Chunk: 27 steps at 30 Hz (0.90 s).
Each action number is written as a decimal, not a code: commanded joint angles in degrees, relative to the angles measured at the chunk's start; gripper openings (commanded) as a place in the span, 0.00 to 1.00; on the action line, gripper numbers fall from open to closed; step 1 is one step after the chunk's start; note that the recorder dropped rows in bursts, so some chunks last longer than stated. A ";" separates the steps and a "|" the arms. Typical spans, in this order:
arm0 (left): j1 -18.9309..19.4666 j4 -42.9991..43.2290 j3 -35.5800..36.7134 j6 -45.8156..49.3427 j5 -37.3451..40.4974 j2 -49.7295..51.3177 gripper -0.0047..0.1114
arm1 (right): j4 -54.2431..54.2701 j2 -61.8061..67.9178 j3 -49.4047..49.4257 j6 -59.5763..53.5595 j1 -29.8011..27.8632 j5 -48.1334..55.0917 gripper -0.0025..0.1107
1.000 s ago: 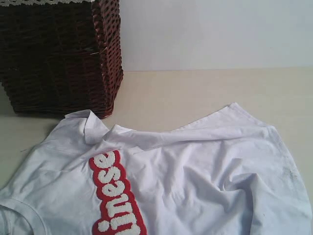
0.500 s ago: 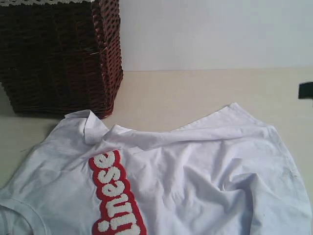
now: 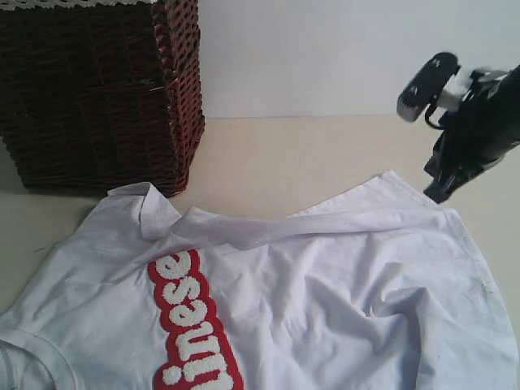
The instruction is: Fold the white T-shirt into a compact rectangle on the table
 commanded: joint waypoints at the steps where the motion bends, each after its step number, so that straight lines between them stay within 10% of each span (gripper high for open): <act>1: 0.13 0.15 0.16 -0.08 0.26 -0.44 0.04 | 1.72 5.22 -1.37 -11.72 -0.71 -11.92 0.02; 27: 0.13 0.15 0.16 -0.08 0.26 -0.44 0.04 | 17.17 28.36 -17.34 -34.40 -0.99 3.92 0.02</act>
